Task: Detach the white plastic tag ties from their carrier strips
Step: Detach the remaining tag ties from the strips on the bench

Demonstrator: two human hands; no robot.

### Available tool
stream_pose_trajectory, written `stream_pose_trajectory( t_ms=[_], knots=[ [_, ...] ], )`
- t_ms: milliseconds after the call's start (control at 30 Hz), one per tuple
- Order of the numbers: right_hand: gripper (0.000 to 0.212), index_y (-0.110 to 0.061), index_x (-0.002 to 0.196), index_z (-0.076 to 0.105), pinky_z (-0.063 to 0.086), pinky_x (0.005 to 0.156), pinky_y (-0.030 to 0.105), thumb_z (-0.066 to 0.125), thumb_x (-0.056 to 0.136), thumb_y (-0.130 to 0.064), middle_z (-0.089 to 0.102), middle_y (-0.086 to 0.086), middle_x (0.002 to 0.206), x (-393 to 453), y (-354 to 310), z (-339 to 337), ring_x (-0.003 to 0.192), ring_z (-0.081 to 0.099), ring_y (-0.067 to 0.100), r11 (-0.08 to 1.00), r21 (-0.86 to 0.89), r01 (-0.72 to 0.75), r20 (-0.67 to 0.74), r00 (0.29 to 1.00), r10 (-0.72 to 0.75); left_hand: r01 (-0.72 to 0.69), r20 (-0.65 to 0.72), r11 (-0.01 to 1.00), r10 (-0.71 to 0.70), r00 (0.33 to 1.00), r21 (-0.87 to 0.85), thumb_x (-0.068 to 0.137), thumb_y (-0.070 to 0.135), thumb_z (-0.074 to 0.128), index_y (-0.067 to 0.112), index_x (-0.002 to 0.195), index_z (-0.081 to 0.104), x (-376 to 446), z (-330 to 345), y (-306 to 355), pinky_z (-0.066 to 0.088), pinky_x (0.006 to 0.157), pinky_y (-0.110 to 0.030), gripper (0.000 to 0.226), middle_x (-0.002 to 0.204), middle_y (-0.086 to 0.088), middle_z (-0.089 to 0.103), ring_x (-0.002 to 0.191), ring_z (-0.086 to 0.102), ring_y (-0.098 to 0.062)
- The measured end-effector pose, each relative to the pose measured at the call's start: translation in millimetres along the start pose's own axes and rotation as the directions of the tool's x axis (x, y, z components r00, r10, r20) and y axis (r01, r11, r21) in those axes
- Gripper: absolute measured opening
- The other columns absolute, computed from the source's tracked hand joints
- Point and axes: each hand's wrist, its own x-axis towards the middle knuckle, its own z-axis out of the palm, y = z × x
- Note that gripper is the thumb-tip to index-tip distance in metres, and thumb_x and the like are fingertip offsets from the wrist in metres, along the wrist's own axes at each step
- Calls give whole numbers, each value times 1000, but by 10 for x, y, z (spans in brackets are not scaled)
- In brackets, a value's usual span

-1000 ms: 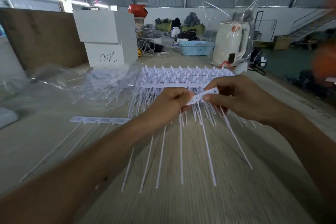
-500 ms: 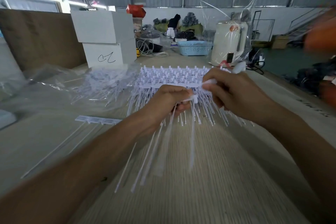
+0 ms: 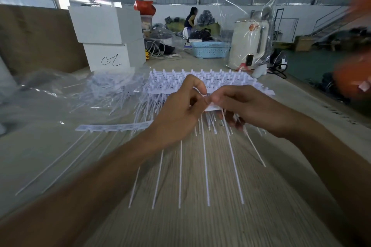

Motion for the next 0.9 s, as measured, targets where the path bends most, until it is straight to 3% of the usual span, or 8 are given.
stream_pose_trajectory(
  t_ms=[67,200,267,367,533,733,833,900],
  knots=[
    [22,-21,92,71,48,49,27,62,93,-41,62,16,75,0,1,57,55,58,16,999,-36,40,20,999,-39,-4,-35,1000,4,999,0,100,17,58,21,101,46,3,2,7,43,59,-24,13,80,-6,65,61,53,-9],
    [11,-14,89,71,48,49,27,67,95,-22,62,3,68,25,43,48,55,57,13,998,-16,62,-38,997,-63,67,-9,994,-67,998,89,102,22,54,18,94,52,36,-57,-17,51,67,-42,9,78,-11,66,71,62,-31],
    [11,-8,93,71,47,49,26,66,95,-18,62,11,71,34,56,30,55,55,16,997,5,79,-93,993,-78,131,39,985,-136,990,117,105,30,49,17,81,60,44,-103,-21,55,70,-48,29,69,-6,68,65,65,-33],
    [11,-7,93,69,48,48,30,65,96,-16,62,21,73,40,58,71,51,55,23,989,-67,129,-111,984,-136,173,62,983,-177,982,69,106,32,46,15,64,62,29,-137,-1,48,62,-38,48,57,-4,62,52,54,-23],
    [6,-15,92,67,48,57,30,64,97,-16,65,8,73,26,38,115,54,56,11,930,-279,239,-116,953,-280,302,84,940,-292,953,-160,104,22,52,22,48,60,56,-155,-23,36,55,-18,56,49,6,49,46,43,-6],
    [10,-14,91,63,41,61,33,58,100,-16,56,-1,77,20,25,86,69,53,12,782,-506,364,-32,898,-439,372,164,884,-337,927,-282,103,19,53,19,50,61,66,-149,-31,32,48,-16,53,45,8,41,40,34,-6],
    [8,-16,96,66,38,62,30,59,101,-17,55,-3,77,33,48,66,70,51,10,748,-556,362,-24,893,-450,380,161,886,-348,924,-267,102,21,54,-15,75,60,73,-159,-43,32,46,-16,45,49,3,39,42,34,-7],
    [9,-17,99,67,41,63,32,59,101,-21,60,0,79,39,68,70,67,53,12,799,-504,329,-58,910,-411,351,133,905,-327,936,-241,103,22,54,-20,83,58,80,-166,-58,32,46,-16,46,51,2,39,44,34,-8]
  ],
)
